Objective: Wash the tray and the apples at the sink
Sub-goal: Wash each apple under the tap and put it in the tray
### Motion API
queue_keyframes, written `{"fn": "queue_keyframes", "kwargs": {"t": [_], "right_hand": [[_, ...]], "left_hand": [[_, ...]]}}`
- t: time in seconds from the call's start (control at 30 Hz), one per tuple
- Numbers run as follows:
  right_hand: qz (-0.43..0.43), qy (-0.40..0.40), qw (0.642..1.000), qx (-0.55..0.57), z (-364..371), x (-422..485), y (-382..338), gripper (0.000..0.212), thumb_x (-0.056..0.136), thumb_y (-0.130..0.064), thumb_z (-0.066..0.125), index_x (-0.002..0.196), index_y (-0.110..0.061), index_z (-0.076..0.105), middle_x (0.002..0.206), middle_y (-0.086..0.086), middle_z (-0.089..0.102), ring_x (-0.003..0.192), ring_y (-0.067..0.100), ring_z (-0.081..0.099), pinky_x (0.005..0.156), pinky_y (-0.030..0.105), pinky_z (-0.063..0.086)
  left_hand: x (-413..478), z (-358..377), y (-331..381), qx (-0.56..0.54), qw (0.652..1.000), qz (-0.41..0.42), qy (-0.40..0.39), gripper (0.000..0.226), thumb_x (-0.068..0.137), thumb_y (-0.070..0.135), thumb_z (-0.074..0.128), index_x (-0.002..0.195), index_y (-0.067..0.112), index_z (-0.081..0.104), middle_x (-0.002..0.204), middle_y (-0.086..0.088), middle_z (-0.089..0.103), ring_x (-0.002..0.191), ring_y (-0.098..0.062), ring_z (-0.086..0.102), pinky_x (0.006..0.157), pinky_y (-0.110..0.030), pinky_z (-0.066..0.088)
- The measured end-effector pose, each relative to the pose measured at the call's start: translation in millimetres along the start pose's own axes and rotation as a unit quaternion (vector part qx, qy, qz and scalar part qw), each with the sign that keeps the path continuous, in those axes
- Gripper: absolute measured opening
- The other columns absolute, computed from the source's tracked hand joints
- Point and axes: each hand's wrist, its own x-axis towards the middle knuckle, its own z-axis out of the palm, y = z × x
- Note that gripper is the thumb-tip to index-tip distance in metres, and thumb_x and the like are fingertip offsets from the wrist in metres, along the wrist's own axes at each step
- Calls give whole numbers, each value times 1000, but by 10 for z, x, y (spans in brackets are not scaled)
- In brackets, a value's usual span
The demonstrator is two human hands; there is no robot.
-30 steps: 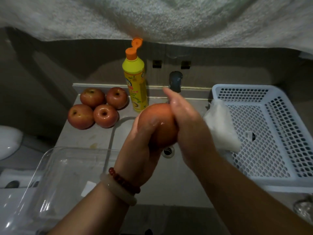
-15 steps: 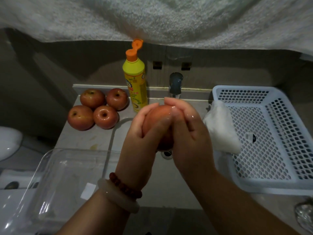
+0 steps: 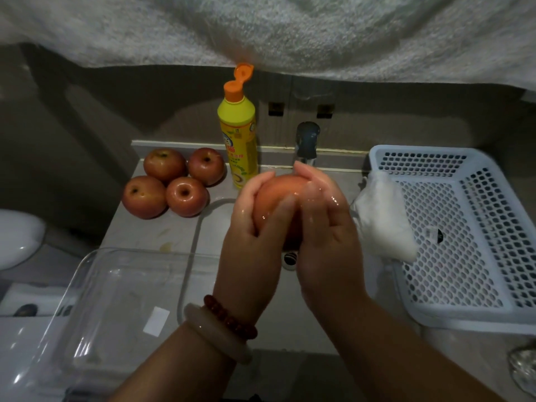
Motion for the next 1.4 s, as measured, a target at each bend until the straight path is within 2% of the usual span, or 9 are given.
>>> {"fn": "queue_keyframes", "kwargs": {"t": [0.17,0.37,0.53,0.67,0.83,1.0,1.13,1.3,1.4], "right_hand": [[89,40,990,102,28,23,23,27,93,-52,48,118,-46,58,113,-20,55,96,9,63,72,28,58],[54,-45,997,31,0,58,72,67,68,-38,78,125,-47,44,121,-18,49,104,15,61,76,29,59],[-130,-45,974,-178,-41,5,202,59,84,-68,48,133,-37,36,137,1,40,112,3,52,80,12,50],[-127,-25,984,-122,-44,-14,248,43,99,-55,27,133,-35,45,137,-2,46,115,-3,51,86,11,46],[151,-30,979,137,54,42,75,44,78,-52,64,120,-44,56,125,-1,58,105,24,64,77,40,59],[82,-63,995,-13,4,5,35,79,54,-55,83,122,-45,45,123,-17,49,108,13,58,81,39,60],[30,-22,999,-14,33,-35,45,45,73,-59,68,113,-45,54,112,-29,56,103,4,61,76,36,60],[223,63,959,165,33,17,92,25,85,-54,56,103,-40,67,100,-8,68,97,21,66,84,52,56],[98,-9,995,33,70,-35,58,38,75,-57,66,112,-47,59,111,-26,57,104,10,61,83,42,58]], "left_hand": [[6,42,11,-17,999,-4,33,27,85,57,43,110,55,55,112,25,57,101,1,61,77,-30,56],[56,25,50,-38,998,-22,40,32,87,57,31,108,55,56,126,12,55,112,-15,59,81,-32,55],[150,-47,120,-89,987,-124,-41,28,82,49,52,103,35,64,109,3,65,94,-15,68,75,-32,57],[124,-66,121,-182,964,-186,-51,23,82,40,60,98,26,67,101,-3,70,91,-19,70,69,-33,57],[-20,39,-6,-189,976,-94,49,19,81,44,56,96,41,67,110,2,68,101,-22,68,72,-33,55],[104,-80,3,-35,999,-35,15,29,87,49,46,112,43,59,129,6,54,117,-15,56,89,-40,54],[32,-62,-64,-24,1000,-16,3,32,87,50,53,118,45,56,126,10,54,110,-8,59,80,-32,57],[-22,-43,-94,0,1000,15,10,41,68,57,63,109,54,55,120,21,53,104,-5,60,69,-20,56],[33,-51,-66,122,986,98,64,27,94,45,51,119,36,55,123,18,53,101,8,54,71,0,44]]}}
